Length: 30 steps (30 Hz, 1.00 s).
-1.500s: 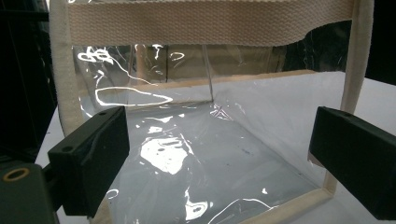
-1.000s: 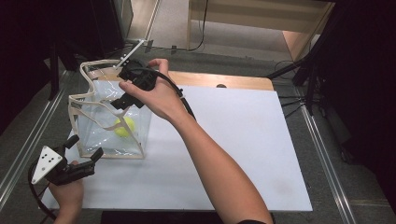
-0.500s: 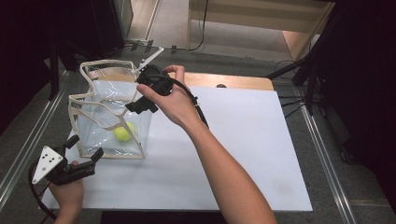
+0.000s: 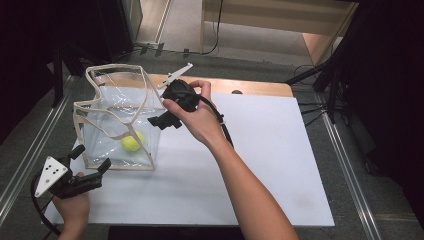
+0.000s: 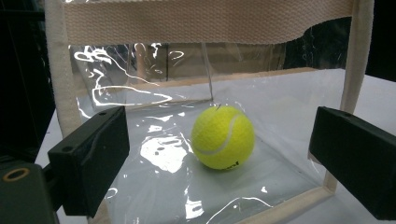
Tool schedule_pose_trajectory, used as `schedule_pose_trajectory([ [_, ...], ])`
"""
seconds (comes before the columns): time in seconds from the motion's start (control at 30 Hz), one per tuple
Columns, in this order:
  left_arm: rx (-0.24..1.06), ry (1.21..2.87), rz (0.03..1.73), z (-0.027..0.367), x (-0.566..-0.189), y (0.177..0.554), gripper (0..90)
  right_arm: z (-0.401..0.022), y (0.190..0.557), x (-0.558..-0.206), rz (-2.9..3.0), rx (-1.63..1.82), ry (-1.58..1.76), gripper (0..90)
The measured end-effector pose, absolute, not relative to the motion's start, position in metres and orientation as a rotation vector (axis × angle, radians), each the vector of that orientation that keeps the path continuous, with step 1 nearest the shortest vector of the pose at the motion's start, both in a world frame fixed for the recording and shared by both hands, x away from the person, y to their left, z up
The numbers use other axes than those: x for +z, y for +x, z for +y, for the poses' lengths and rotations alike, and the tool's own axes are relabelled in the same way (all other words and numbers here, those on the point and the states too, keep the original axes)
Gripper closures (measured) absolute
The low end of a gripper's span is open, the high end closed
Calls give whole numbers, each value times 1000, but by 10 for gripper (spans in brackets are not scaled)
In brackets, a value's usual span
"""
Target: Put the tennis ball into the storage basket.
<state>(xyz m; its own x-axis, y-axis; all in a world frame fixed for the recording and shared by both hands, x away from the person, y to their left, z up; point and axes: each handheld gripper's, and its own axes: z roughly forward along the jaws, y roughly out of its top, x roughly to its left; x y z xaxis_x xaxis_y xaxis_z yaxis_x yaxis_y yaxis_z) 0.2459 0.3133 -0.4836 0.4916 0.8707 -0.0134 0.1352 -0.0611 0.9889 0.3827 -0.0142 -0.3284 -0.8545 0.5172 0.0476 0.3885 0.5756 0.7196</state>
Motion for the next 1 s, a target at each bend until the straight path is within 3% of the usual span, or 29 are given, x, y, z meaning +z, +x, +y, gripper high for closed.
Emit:
schedule_pose_trajectory([
  [1.0, 767, 1542, 905, 313, -484, 246, 54, -81, 350, -370, 2485, 1192, 866, 0],
])
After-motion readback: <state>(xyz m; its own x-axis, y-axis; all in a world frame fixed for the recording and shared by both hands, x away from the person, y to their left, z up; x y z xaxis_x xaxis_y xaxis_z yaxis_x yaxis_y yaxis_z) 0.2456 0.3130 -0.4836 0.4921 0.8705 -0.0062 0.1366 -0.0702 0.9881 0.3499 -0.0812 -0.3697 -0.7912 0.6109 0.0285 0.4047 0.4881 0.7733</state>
